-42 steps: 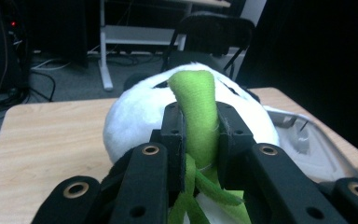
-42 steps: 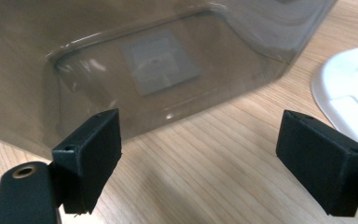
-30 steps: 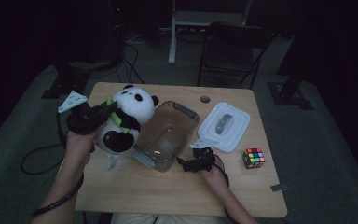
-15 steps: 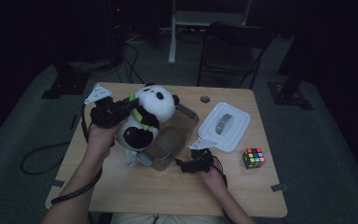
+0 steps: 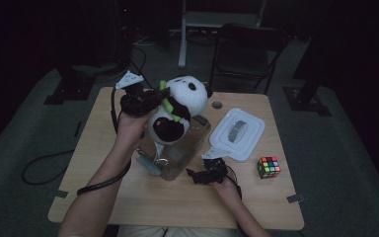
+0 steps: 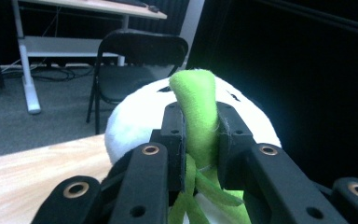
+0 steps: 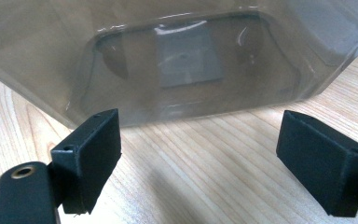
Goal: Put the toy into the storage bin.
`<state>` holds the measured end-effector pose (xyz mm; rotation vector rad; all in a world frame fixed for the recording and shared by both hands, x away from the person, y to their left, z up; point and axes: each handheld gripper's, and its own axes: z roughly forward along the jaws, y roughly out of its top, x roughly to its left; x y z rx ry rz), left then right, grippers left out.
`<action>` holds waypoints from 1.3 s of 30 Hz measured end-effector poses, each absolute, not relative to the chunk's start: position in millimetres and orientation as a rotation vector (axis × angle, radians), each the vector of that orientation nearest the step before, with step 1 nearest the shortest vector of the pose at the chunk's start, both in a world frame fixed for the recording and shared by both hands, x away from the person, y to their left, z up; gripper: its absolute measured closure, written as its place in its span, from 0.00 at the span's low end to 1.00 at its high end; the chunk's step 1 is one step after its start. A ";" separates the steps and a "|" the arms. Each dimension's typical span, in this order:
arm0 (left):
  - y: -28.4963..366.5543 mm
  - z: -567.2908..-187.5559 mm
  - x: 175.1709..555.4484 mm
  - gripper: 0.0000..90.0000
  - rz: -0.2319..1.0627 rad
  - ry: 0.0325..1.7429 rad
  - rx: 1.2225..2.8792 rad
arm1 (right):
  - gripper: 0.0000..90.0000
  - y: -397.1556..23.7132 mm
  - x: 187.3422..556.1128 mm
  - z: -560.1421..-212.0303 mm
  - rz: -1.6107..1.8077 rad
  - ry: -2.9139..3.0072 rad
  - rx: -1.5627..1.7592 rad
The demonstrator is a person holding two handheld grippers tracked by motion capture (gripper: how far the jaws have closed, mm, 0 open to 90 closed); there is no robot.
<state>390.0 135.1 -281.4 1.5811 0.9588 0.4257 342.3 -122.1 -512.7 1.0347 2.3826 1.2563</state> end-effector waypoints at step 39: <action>121.0 -363.3 370.2 0.85 0.382 1.001 1.795 | 0.15 -124.4 342.5 -511.8 1.276 2.403 1.031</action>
